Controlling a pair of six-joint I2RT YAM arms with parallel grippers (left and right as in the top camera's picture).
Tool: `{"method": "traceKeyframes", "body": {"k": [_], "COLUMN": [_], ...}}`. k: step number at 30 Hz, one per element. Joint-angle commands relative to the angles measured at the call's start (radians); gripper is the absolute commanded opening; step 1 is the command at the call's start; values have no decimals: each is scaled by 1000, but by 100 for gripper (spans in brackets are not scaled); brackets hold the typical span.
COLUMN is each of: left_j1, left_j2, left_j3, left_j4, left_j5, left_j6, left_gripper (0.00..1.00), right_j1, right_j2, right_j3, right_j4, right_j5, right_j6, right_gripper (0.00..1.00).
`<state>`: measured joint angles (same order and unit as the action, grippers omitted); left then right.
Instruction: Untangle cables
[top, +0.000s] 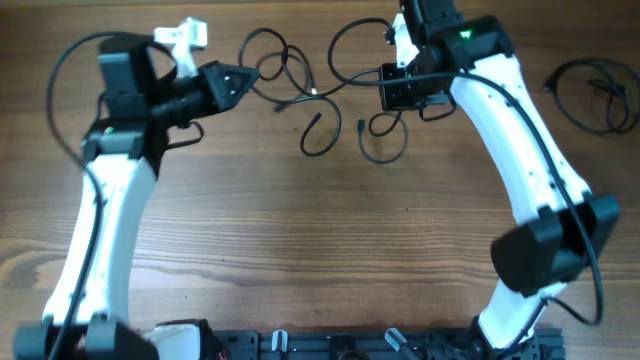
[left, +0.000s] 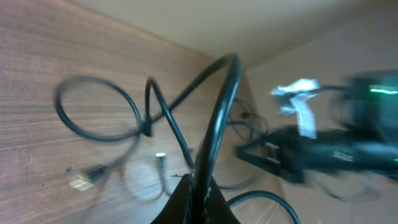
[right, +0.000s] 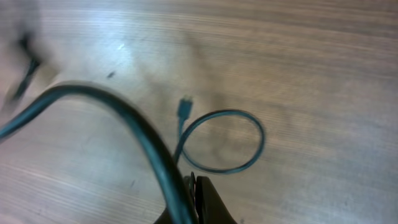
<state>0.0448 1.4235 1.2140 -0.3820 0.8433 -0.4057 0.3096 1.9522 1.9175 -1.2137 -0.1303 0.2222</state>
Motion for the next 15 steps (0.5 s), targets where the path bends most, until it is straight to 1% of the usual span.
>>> {"method": "traceKeyframes", "body": {"k": [1, 2, 3, 7, 9, 10, 14, 15], "left_j1": [88, 108, 151, 196, 196, 195, 194, 192], "left_j2": [-58, -58, -53, -53, -53, -53, -53, -53], "left_j3": [11, 11, 10, 10, 10, 10, 8, 8], "left_j4": [-104, -132, -171, -230, -273, -294, -311, -315], "left_j5": [-98, -130, -199, -359, -476, -504, -514, -514], "left_j6": [-21, -21, -21, -23, -51, -55, -51, -51], "left_gripper": [4, 4, 4, 4, 4, 4, 4, 4], "right_j1": [-122, -164, -255, -386, -416, -423, -414, -411], "right_j2": [46, 48, 48, 48, 48, 48, 48, 48], "right_j3": [5, 5, 5, 5, 5, 5, 5, 5], "right_j4": [15, 12, 8, -2, -2, -1, 1, 4], "right_j5": [22, 5, -2, -73, -108, -136, -143, -168], "right_j6": [43, 42, 43, 47, 45, 36, 30, 7], "right_gripper": [4, 4, 4, 4, 4, 4, 4, 4]}}
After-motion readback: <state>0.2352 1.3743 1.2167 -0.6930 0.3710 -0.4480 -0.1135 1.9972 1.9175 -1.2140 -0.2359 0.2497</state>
